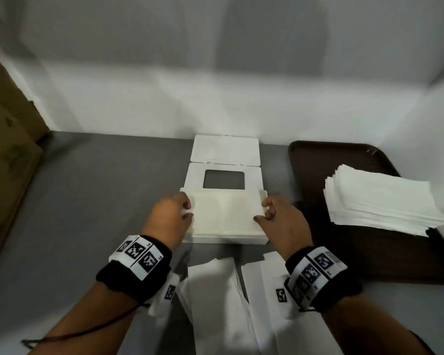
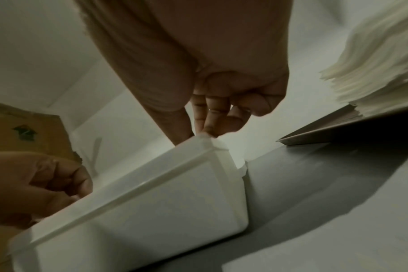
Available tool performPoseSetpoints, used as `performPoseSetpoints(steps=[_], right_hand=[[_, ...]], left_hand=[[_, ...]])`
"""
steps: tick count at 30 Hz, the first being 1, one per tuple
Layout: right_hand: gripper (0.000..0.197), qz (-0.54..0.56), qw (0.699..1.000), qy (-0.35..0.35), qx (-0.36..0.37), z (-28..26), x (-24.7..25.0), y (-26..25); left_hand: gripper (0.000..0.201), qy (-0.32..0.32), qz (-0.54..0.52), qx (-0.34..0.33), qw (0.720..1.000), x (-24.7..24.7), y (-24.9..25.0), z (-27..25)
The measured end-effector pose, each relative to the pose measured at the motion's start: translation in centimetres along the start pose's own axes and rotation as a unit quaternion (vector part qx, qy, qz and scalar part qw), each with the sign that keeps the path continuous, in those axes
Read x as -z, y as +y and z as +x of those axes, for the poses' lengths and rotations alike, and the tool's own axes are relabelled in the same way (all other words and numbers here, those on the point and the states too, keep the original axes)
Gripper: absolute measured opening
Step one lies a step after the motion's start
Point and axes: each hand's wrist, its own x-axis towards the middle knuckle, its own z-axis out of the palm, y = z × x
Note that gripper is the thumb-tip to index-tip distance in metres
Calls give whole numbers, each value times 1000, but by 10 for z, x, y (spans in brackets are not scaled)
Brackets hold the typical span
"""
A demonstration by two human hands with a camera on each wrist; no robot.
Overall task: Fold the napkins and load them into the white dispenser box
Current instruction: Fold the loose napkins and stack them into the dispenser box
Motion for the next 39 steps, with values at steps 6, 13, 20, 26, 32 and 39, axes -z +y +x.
performPoseSetpoints(steps=[6, 13, 20, 26, 32, 39], right_hand=[[38, -62, 998, -1, 33, -3, -5, -2], [48, -72, 997, 14, 19, -5, -5, -4], [44, -62, 997, 49, -4, -12, 5, -7], [34, -23, 993, 98, -54, -48, 18, 3], [25, -32, 982, 113, -148, -114, 31, 27], [39, -76, 958, 83, -264, -180, 26, 59]], left_hand=[[26, -21, 45, 19, 999, -3, 0, -3], [24, -25, 66, 8, 997, -8, -1, -5], [34, 39, 41, -22, 998, -1, -10, -12], [33, 38, 39, -90, 994, 5, 1, -33], [29, -32, 38, -207, 977, -9, 29, -64], [29, -149, 31, -317, 936, -43, 45, -89]])
